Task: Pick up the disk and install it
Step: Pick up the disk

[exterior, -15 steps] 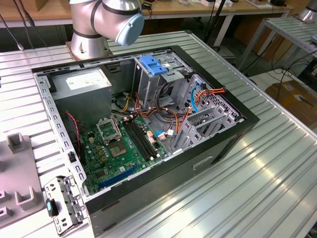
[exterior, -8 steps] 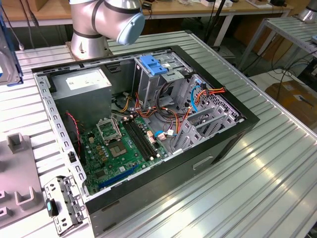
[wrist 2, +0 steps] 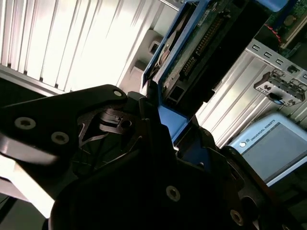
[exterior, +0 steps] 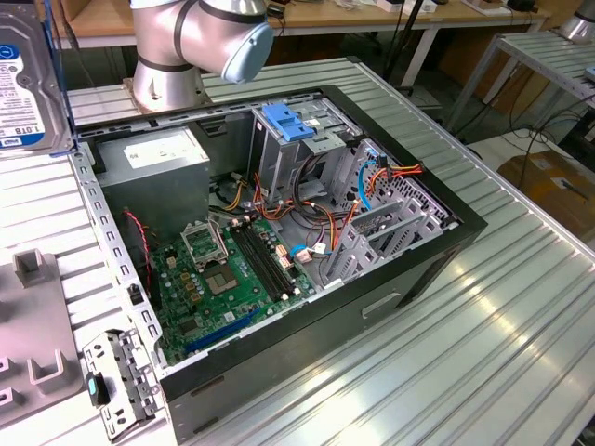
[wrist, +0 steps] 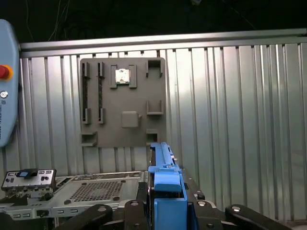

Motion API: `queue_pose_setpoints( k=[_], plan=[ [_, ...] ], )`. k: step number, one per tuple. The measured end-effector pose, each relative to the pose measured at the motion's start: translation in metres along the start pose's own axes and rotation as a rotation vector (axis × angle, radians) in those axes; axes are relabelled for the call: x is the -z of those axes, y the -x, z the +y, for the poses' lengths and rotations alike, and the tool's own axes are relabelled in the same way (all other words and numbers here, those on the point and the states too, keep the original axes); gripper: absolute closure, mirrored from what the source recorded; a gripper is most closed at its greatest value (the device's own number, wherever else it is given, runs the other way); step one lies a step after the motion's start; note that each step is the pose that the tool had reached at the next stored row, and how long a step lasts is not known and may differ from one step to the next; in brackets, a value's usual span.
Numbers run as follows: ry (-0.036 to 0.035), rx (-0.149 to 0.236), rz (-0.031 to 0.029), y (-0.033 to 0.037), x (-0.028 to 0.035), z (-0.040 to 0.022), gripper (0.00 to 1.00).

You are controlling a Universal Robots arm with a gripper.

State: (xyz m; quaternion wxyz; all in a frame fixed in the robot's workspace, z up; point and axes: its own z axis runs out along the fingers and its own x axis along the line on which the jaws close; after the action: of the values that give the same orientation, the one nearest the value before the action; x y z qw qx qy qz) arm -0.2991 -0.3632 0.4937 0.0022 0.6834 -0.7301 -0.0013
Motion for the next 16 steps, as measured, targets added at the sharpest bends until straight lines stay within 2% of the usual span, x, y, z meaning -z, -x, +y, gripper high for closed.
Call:
queue_pose_setpoints(
  k=[3, 5, 6, 9, 16],
  plan=[
    [0.0, 0.0, 0.0, -0.0065, 0.0, -0.0088, 0.63],
    [0.0, 0.0, 0.0, -0.0096, 0.0, -0.0209, 0.63],
    [0.0, 0.0, 0.0, -0.0102, 0.0, -0.024, 0.63],
    [0.0001, 0.0, 0.0, -0.0109, 0.0, -0.0455, 0.63],
    [0.0002, 0.0, 0.0, -0.0097, 0.0, -0.0814, 0.63]
  ],
)
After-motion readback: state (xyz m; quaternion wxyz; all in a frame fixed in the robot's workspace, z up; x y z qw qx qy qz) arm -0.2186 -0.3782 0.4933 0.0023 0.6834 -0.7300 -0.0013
